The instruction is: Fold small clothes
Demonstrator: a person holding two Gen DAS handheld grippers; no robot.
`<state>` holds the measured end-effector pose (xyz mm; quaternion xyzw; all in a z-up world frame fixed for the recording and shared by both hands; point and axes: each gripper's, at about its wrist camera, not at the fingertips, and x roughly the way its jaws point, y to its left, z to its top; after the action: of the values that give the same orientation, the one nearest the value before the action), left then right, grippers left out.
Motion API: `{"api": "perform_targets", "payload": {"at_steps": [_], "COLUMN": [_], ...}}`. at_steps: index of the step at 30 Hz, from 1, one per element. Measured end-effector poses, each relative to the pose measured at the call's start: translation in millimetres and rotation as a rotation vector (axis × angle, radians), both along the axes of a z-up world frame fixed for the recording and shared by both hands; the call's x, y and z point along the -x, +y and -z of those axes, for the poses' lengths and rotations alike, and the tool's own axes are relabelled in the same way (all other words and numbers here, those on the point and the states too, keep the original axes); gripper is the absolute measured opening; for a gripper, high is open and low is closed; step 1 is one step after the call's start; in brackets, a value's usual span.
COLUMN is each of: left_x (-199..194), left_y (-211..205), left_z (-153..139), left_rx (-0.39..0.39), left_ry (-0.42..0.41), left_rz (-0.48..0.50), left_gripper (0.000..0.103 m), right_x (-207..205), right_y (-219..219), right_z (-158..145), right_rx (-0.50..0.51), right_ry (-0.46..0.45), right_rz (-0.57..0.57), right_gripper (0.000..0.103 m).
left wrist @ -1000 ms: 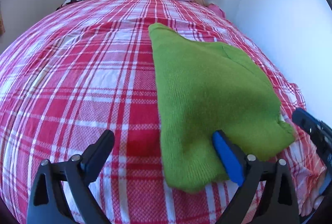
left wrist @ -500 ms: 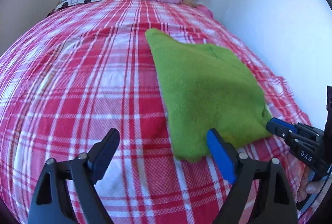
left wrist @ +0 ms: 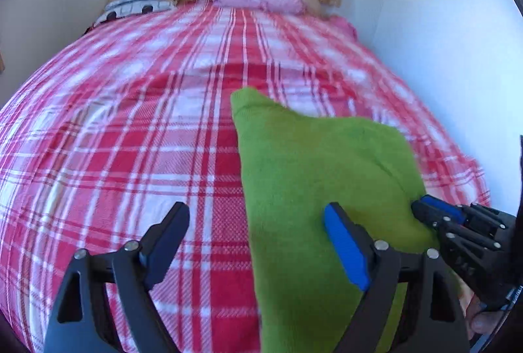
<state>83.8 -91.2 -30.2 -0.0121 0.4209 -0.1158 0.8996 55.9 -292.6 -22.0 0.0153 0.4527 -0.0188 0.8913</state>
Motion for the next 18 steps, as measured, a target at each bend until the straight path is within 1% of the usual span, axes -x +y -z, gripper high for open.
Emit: {"api": "perform_targets", "payload": {"at_steps": [1, 3, 4, 7, 8, 10, 11, 12, 13, 14, 15, 16, 18], "left_x": [-1, -4, -6, -14, -16, -19, -19, -19, -20, -23, -27, -31, -39], "left_y": [0, -1, -3, -4, -3, 3, 10, 17, 22, 28, 30, 30, 26], "left_z": [3, 10, 11, 14, 13, 7, 2, -3, -6, -7, -5, -1, 11], "left_rx": [0.006, 0.019, 0.017, 0.008, 0.011, 0.032, 0.055, 0.085, 0.115, 0.151, 0.177, 0.194, 0.246], "left_ry": [0.007, 0.004, 0.003, 0.021, 0.028, 0.043, 0.042, 0.034, 0.031, 0.043, 0.067, 0.097, 0.169], "left_rz": [0.001, -0.005, -0.007, -0.007, 0.006, 0.048, 0.058, 0.059, 0.054, 0.047, 0.043, 0.042, 0.045], "left_gripper": [0.086, 0.087, 0.089, 0.095, 0.095, 0.095, 0.094, 0.094, 0.094, 0.094, 0.094, 0.094, 0.094], "right_x": [-4, -12, -17, -27, -27, -22, -16, -8, 1, 7, 11, 13, 7], "right_y": [-4, -13, -19, -27, -29, -43, -54, -66, -79, -86, -92, -95, -93], "right_z": [5, 5, 6, 9, 8, 5, 2, -2, -7, -9, -10, -9, -2], "right_rx": [-0.003, -0.04, -0.073, -0.118, -0.135, -0.247, -0.322, -0.383, -0.417, -0.442, -0.469, -0.484, -0.492], "right_ry": [0.009, 0.005, 0.008, -0.001, 0.0, -0.018, -0.045, -0.084, -0.126, -0.157, -0.184, -0.191, -0.154], "right_rz": [0.009, 0.025, 0.039, 0.036, 0.034, 0.046, 0.07, 0.114, 0.168, 0.184, 0.182, 0.177, 0.152], "right_gripper": [0.013, 0.013, 0.013, 0.013, 0.013, 0.013, 0.013, 0.022, 0.039, 0.05, 0.067, 0.071, 0.071]}}
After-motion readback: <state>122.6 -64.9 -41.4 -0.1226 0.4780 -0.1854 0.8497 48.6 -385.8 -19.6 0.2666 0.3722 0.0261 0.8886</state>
